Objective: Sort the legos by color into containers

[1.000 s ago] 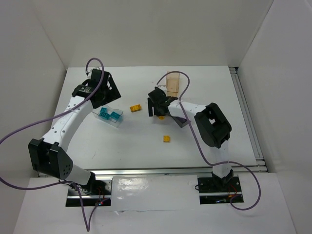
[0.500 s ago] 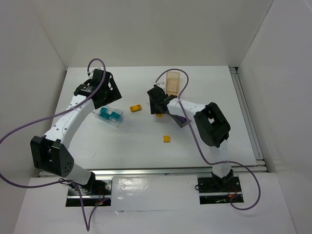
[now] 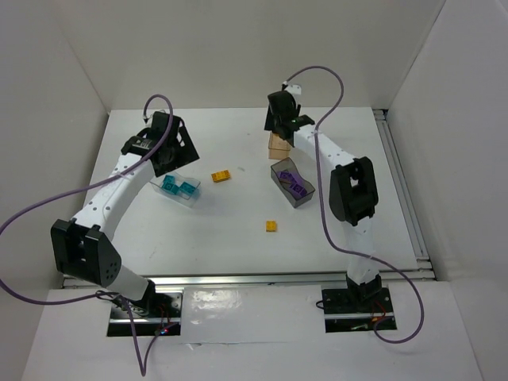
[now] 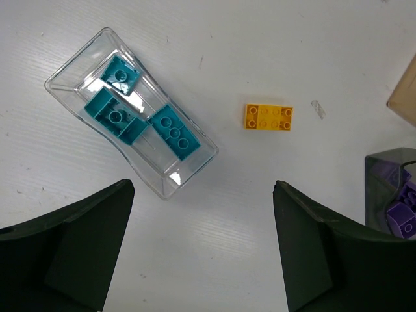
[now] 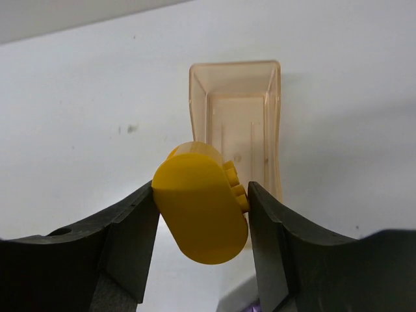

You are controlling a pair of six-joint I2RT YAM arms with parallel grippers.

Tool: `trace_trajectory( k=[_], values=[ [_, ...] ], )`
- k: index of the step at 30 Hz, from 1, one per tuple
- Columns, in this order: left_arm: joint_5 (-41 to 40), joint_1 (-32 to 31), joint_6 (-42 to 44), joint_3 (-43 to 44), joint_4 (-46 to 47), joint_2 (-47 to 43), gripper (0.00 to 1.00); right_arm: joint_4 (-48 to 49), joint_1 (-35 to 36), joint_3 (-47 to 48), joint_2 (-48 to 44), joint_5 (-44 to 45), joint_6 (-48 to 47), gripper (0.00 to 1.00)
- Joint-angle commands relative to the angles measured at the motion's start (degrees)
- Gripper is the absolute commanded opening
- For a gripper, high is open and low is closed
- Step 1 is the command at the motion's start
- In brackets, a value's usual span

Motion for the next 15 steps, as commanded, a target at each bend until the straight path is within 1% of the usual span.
trace_trajectory(
  k=[1,2,3,5,6,7,8,9,10,11,12,13,14,15],
  values=[
    [0.54,0.22,1.68,2.15,0.58,0.44,0.95,-2.60,-0.45,7.75,6.99,0.31,-0.42,0.51],
    [0.54,0.22,1.68,2.15,0.58,0.44,0.95,-2.60,-1.14,9.18,8.14,0.31,-0.94,0.65],
    [0.54,0.22,1.68,2.15,0.58,0.44,0.95,-3.29,-1.93,12.32,9.19,-0.39,-0.94,0.76],
    [0.54,0.22,2.20,2.15,0.58,1.05,0.95,-5.14,-2.55,16.29,12.62,-1.10,-0.94,0.89],
    [0.54,0.22,2.21,2.15,0.58,1.06,0.95,-7.06,-2.55,17.87,13.15,-1.10,-0.94,0.92],
    [0.54,0.22,2.21,2.15,0.58,1.06,0.95,-7.60,-2.55,18.85,13.16,-0.49,-0.94,0.92],
    [0.54,0.22,2.21,2.15,0.58,1.06,0.95,-7.61,-2.55,17.90,11.86,-0.48,-0.94,0.92],
    [0.54,0.22,2.21,2.15,0.58,1.06,0.95,-5.43,-1.95,15.98,10.19,0.04,-0.94,0.92],
    [0.54,0.22,2.21,2.15,0.58,1.06,0.95,-4.02,-1.94,10.48,8.17,0.57,-0.94,0.84],
    [0.54,0.22,2.21,2.15,0.58,1.06,0.95,-2.61,-0.20,7.29,3.54,0.57,-1.55,0.81],
    [0.54,0.22,2.21,2.15,0.58,1.06,0.95,-0.34,0.60,4.21,1.23,0.57,-1.56,0.77],
    [-0.07,0.74,2.21,2.15,0.58,0.54,0.95,0.47,1.48,1.22,-1.05,0.57,-1.56,0.74],
    [-0.07,0.75,2.21,2.15,0.58,0.53,0.95,1.00,3.49,-4.99,-5.25,-0.56,-1.56,0.73],
    [-0.07,0.75,2.21,2.15,0.58,0.53,0.95,1.01,4.64,-8.09,-7.38,-0.57,-1.56,0.73]
  ],
)
